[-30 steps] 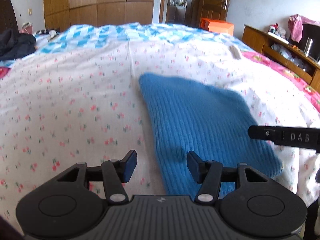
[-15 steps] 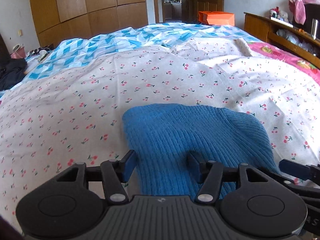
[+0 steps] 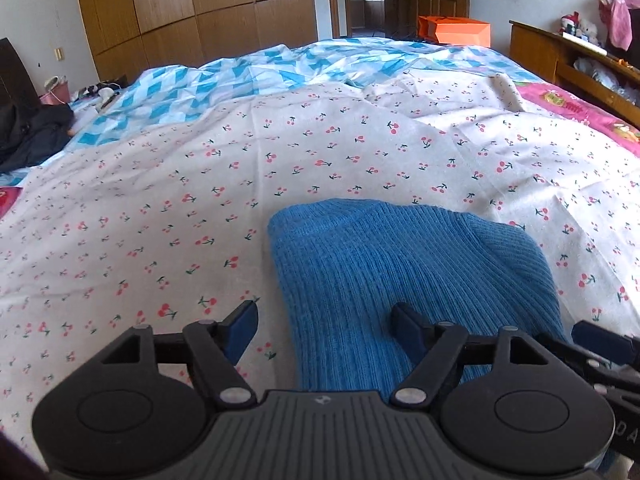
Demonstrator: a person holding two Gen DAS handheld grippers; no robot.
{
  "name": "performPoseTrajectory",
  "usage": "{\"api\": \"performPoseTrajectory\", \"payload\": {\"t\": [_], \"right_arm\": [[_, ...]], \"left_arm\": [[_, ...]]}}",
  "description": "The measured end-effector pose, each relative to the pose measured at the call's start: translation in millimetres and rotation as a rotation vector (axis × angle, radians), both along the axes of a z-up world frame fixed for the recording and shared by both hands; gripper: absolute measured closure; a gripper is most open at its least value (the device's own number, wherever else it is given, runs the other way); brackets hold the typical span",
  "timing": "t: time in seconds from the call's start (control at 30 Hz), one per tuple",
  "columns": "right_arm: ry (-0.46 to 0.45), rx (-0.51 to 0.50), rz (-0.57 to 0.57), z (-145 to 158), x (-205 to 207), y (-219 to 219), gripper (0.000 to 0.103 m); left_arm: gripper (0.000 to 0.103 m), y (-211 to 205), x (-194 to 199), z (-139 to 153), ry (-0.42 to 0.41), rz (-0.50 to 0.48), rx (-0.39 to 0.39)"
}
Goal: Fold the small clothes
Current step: 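Open the right tool and pull it back from the folded sweater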
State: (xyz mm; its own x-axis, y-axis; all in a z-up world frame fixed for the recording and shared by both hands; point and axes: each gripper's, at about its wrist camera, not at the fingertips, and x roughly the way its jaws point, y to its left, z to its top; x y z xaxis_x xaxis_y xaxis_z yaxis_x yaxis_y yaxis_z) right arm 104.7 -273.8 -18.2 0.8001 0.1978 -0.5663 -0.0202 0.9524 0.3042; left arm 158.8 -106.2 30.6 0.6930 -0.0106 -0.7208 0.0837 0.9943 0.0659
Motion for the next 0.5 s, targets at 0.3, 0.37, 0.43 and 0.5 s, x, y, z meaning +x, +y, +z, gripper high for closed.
{"api": "performPoseTrajectory", "payload": {"t": [0.3, 0.37, 0.43, 0.5], "right_arm": [[-0.02, -0.033, -0.008, 12.8, -21.0, 6.3, 0.046], [-0.009, -0.052, -0.008, 12.5, -24.3, 8.9, 0.046], [0.001, -0.063, -0.011, 12.2, -26.3, 9.5, 0.044], [0.007, -0.062, -0.017, 12.2, -28.8, 8.7, 0.044]], "left_arm": [[0.024, 5.9, -45.0, 4.2, 0.016, 0.027, -0.016], [0.024, 7.9, -53.3, 3.7, 0.025, 0.03, -0.026], [0.024, 9.8, -60.2, 1.3, 0.041, 0.033, -0.036], [0.024, 11.5, -66.8, -2.1, 0.052, 0.035, -0.04]]}}
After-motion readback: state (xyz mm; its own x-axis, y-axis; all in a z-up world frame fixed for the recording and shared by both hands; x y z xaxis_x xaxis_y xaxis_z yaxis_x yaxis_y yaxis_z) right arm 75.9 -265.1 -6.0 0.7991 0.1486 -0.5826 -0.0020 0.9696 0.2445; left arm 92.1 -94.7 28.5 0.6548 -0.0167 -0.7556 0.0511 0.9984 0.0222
